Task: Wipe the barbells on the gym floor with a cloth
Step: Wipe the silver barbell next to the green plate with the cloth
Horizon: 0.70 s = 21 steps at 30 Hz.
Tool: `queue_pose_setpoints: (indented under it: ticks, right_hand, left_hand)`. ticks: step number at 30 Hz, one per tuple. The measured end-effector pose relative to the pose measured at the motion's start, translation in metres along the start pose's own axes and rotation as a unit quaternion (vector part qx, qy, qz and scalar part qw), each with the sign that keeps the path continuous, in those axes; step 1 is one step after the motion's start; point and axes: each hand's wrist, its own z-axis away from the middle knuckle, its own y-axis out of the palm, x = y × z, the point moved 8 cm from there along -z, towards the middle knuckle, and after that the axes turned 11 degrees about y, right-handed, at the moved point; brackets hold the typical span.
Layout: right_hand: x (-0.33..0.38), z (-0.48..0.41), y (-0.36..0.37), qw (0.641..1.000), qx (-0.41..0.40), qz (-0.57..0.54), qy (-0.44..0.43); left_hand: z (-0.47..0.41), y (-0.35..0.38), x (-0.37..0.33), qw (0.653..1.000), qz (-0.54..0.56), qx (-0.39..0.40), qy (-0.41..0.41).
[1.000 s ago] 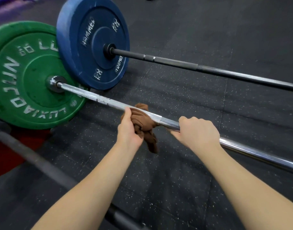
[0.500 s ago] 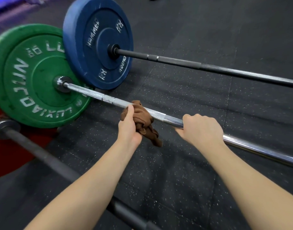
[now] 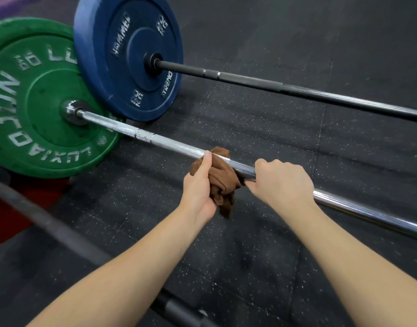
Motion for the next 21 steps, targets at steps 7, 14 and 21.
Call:
queue_pose_setpoints:
  ticks: [7, 14, 21]
  right_hand:
    - [-0.006, 0.011, -0.009, 0.993, 0.029, 0.034, -0.106]
    - [-0.082, 0.070, -0.032, 0.968, 0.123, 0.139, -0.167]
    - [-0.120, 0.076, 0.011, 0.986, 0.096, 0.085, -0.104]
  left_hand:
    - [0.008, 0.003, -0.006, 1.000, 0.006, 0.009, -0.017]
    - [0.016, 0.003, -0.036, 0.976, -0.203, -0.012, -0.075]
    - [0.030, 0.020, -0.016, 0.981, -0.094, -0.167, -0.023]
